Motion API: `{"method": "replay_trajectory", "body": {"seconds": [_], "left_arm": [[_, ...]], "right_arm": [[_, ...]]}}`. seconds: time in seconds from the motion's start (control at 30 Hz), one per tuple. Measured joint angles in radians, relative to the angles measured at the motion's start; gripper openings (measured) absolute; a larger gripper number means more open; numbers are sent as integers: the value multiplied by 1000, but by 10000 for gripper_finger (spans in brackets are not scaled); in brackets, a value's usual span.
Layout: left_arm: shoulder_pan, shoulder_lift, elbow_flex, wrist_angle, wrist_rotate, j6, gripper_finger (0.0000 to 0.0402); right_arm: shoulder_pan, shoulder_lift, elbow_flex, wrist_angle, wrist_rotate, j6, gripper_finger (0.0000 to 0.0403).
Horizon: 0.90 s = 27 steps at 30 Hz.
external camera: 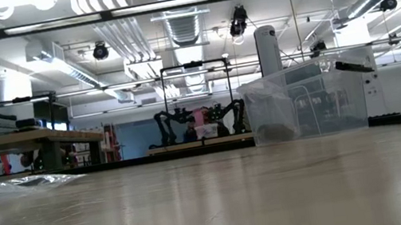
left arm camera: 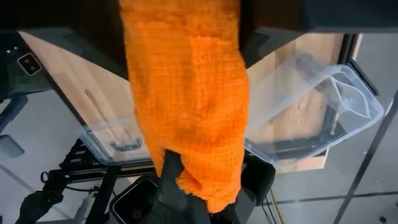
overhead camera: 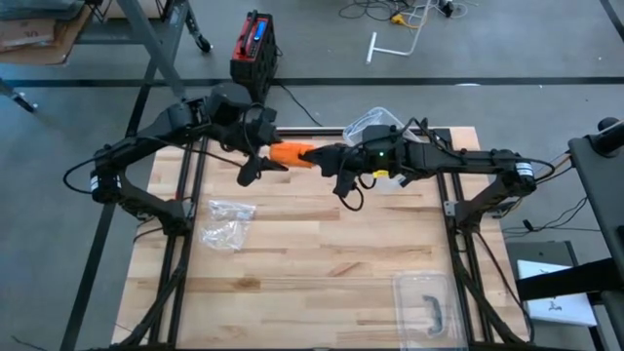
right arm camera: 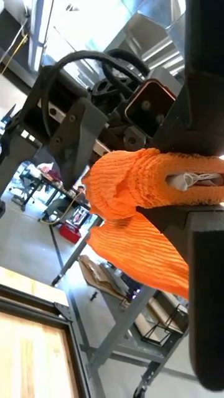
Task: Roll bandage
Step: Roll the orange bandage on the table
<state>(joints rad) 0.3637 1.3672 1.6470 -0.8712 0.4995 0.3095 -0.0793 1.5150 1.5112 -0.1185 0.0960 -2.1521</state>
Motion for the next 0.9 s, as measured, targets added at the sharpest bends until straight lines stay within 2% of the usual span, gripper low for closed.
{"method": "replay_trajectory", "body": {"seconds": [0.13,0.27,0.6,0.9], "left_arm": [[0,1,0,25,0,16,242],[0,1,0,35,1,11,251],[-1,6,0,-34,18,-23,184],[-2,5,0,-33,23,22,150]], "right_arm": [[-1,-2,0,-4,5,5,68],[-2,-2,0,-8,-11,21,67],[-2,0,0,-45,-89,25,57],[-7,0,0,-45,-145,172,68]]}}
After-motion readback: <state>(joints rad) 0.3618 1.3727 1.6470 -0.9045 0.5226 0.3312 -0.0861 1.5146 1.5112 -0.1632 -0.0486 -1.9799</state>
